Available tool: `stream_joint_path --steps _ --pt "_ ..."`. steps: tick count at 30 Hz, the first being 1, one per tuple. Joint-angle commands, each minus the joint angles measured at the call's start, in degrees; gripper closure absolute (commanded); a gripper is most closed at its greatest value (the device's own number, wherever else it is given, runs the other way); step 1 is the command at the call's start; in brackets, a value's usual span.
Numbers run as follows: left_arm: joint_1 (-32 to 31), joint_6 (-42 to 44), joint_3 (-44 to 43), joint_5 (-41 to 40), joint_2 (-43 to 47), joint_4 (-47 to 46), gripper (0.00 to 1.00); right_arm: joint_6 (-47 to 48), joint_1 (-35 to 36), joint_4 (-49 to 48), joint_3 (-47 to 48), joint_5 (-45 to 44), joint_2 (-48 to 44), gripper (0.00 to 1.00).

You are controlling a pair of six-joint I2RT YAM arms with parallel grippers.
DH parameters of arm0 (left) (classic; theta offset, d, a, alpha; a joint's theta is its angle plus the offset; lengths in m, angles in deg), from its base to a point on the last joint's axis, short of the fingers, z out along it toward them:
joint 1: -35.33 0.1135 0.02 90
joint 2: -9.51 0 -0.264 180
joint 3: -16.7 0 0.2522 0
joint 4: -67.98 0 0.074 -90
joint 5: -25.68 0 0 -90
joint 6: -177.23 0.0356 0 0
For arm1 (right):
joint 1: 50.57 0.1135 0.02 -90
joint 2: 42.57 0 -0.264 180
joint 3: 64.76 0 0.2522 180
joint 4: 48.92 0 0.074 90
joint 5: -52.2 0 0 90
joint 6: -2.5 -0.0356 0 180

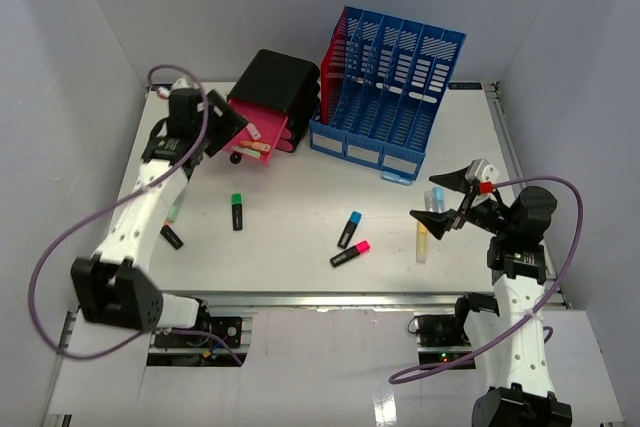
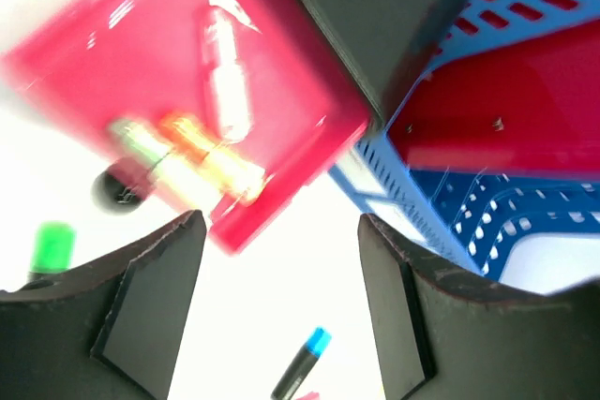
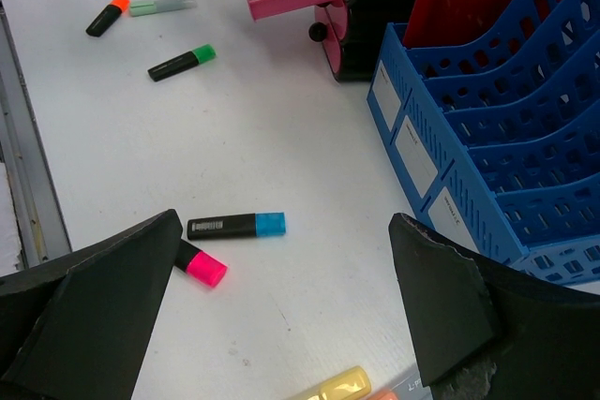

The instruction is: Organize the desk

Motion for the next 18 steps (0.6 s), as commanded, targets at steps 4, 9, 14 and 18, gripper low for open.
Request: stream_joint_path --steps 4,9,14,18 --pt "12.4 4.5 19.5 -0.8 22.8 5.7 0.2 -0.2 -0.3 -1.0 0.7 3.4 -1.3 0.02" --pt "21.9 7.6 27.8 2.3 23.8 5.9 0.17 -0.5 -0.4 -0.9 0.8 4.2 -1.3 0.02" --pt "25.2 8.9 29.0 11.3 20.3 3.6 0.17 -0.6 -0.4 -0.7 1.0 4.5 -0.7 0.02" --pt "25.2 9.7 32.0 21.4 24.0 -0.1 0.16 1.2 -0.3 2.9 1.7 6.0 2.0 0.02"
